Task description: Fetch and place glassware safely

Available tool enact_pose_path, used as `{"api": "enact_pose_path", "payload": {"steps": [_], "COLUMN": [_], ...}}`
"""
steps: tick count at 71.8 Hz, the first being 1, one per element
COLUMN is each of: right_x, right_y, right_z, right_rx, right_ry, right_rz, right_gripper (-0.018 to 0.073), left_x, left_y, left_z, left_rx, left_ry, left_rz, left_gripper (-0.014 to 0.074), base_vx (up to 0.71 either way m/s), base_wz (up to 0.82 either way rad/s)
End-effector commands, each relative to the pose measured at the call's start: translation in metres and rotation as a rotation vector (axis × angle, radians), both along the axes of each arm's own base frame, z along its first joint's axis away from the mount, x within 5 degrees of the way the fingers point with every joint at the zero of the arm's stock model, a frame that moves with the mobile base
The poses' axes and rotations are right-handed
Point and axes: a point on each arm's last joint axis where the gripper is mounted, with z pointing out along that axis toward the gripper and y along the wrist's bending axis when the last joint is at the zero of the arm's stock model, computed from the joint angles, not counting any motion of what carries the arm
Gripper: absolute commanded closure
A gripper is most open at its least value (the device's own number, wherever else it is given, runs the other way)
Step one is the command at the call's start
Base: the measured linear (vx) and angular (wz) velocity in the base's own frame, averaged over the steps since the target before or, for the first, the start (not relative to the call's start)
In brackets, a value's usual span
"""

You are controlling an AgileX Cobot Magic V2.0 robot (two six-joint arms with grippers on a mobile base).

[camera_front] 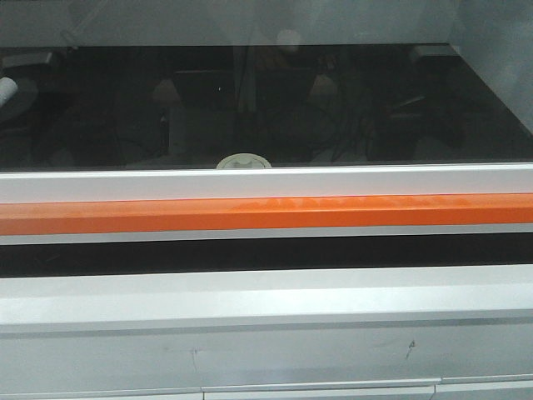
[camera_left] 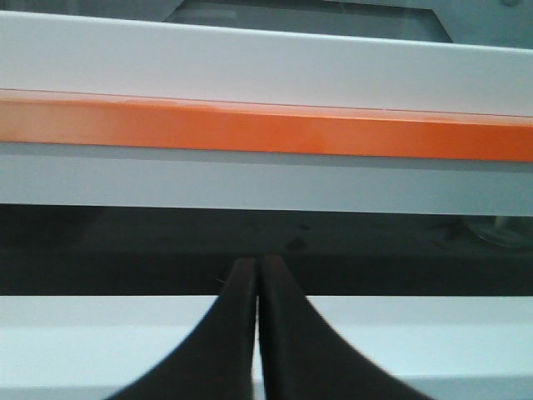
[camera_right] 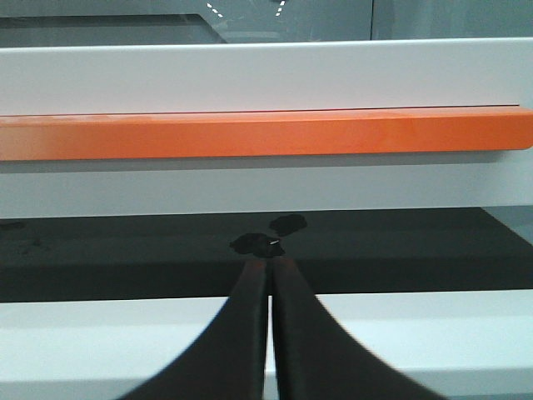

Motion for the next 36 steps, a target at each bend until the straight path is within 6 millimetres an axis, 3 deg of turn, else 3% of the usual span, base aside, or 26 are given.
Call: {"api": "enact_pose_path", "payload": {"steps": [1,36], "right_x": [0.0,0.0], "right_y": [0.0,0.0], "right_z": [0.0003,0.0003], "right_rx": [-0.011,-0.011], "right_ry": [-0.057,-0.057], "right_rz": [-0.003,-0.003], "right_gripper": [0.0567,0.0567], "left_x": [-0.0002,-0.0002], "left_y": [-0.0004,-0.0004], "left_z": [-0.002,-0.002], "left_rx": [-0.015,-0.015], "left_ry": [-0.066,-0.066], "left_rz": [-0.005,-0.005], "left_gripper": [0.0603,0.0603], "base_vx": [0.0,0.0], "base_wz": [0.0,0.0]}}
